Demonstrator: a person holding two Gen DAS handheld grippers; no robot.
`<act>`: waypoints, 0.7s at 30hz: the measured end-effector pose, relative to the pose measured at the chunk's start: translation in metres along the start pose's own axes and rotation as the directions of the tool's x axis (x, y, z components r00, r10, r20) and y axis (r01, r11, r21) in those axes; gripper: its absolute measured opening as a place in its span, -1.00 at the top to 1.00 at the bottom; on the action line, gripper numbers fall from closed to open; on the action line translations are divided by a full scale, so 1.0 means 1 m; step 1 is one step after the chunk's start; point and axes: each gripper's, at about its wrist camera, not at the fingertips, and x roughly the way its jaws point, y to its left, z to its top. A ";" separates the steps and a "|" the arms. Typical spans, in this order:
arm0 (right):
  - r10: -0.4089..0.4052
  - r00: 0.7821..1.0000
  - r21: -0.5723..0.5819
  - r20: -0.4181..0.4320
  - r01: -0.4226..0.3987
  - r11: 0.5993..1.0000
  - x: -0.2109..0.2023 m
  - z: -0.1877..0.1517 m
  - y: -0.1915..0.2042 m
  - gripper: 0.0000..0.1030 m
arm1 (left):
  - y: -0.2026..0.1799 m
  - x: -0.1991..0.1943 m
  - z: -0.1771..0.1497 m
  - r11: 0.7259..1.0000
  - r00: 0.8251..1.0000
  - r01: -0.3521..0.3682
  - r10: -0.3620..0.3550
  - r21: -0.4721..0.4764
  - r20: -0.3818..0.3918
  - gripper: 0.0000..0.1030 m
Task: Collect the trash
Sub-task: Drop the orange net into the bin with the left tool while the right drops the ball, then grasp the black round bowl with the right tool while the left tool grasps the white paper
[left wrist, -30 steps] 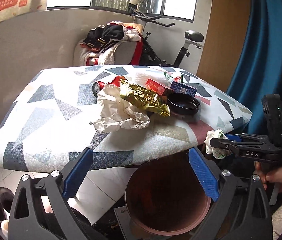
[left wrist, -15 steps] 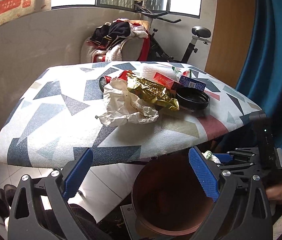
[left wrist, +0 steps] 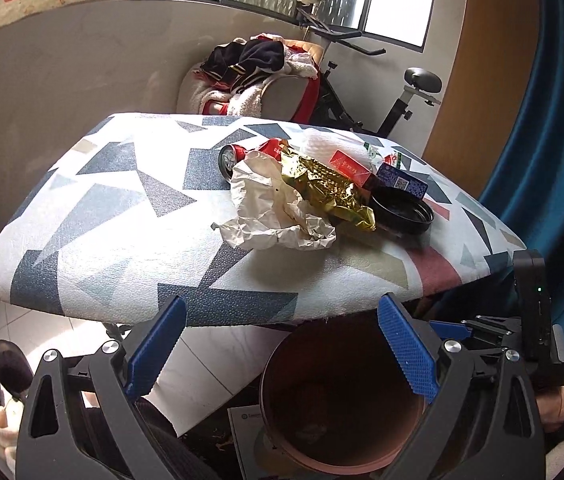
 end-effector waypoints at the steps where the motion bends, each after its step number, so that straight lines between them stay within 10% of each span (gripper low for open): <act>1: -0.004 1.000 0.002 0.007 0.004 1.000 -0.001 0.001 0.000 -0.36 | 0.000 0.000 0.000 1.000 1.000 -0.001 0.001 0.003 -0.001 -0.82; 6: -0.009 0.999 0.010 0.050 0.008 1.000 -0.010 0.003 -0.002 -0.84 | -0.002 0.001 0.000 1.000 1.000 -0.003 0.003 0.010 -0.002 -0.82; 21: -0.018 0.993 0.051 0.116 0.013 0.999 -0.024 0.007 -0.012 -0.89 | -0.005 0.004 0.000 0.999 1.000 -0.014 0.014 0.029 -0.015 -0.82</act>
